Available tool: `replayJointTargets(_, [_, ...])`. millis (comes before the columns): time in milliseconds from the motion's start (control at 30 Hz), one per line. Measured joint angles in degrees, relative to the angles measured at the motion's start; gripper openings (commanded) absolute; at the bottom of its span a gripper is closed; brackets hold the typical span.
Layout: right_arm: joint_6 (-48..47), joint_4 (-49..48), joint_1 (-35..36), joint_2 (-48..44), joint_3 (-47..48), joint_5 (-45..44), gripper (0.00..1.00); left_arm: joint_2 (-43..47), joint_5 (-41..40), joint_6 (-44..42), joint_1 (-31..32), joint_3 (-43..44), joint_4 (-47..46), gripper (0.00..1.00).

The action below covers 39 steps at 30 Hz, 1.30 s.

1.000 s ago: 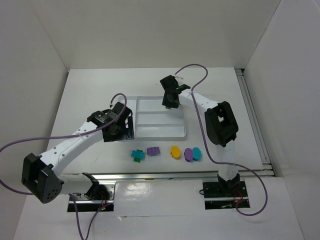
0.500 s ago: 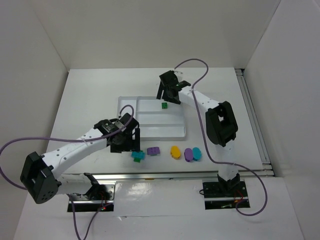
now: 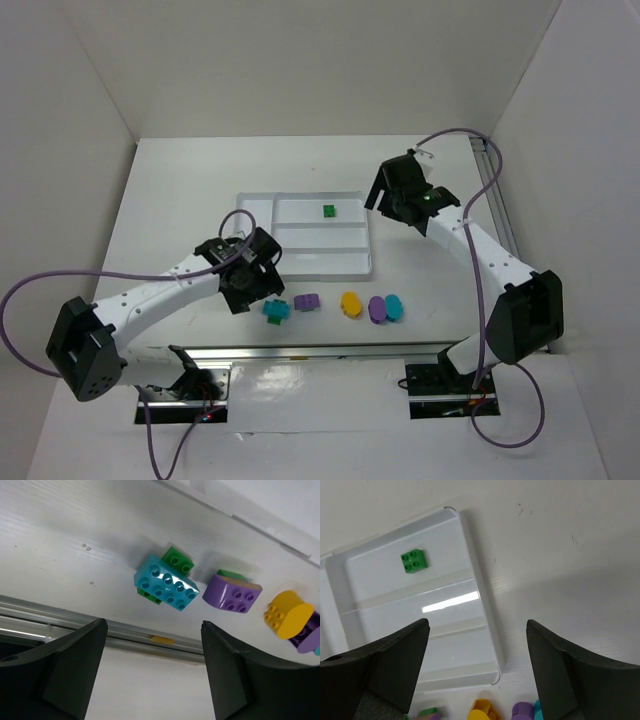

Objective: Sort the legos into containers by color

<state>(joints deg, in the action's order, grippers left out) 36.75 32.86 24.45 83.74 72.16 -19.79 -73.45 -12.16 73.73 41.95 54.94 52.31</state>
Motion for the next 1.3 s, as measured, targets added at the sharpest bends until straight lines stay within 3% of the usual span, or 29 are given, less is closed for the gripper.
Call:
replayJointTargets(67, [-0.33, 0.39, 0.00, -0.46, -1.90, 0.04, 0.86, -1.05, 0.02, 1.51, -0.37, 1.09, -0.02, 0.93])
replayJointTargets(100, [-0.48, 0.94, 0.00, -0.46, -2.84, 0.11, 0.86, -2.05, -0.02, 1.81, -0.52, 2.03, 0.00, 1.00])
replayJointTargets(367, [-1.49, 2.99, 0.00, -1.18, -4.39, 1.14, 0.86, -8.68, 0.17, 6.36, -0.66, 5.27, 0.31, 0.94])
replayJointTargets(500, [-2.23, 2.86, 0.00, -2.23, -5.20, 1.79, 0.86, -10.56, 1.11, 9.42, -0.66, 5.27, 0.35, 1.00])
replayJointTargets(867, [-3.50, 2.49, 0.00, -2.27, -9.46, 4.46, 0.87, -11.43, 3.28, 18.67, -0.26, 0.92, -1.09, 1.00])
replayJointTargets(1033, [-3.65, 2.27, 0.00, -2.32, -10.97, 4.59, 0.87, -11.41, 2.91, 20.37, -0.02, 0.92, -2.78, 0.88])
replayJointTargets(1300, [-3.85, 2.19, 0.00, -2.73, -11.87, 4.55, 0.87, -12.13, 1.36, 20.96, -0.02, 1.40, -4.04, 0.88])
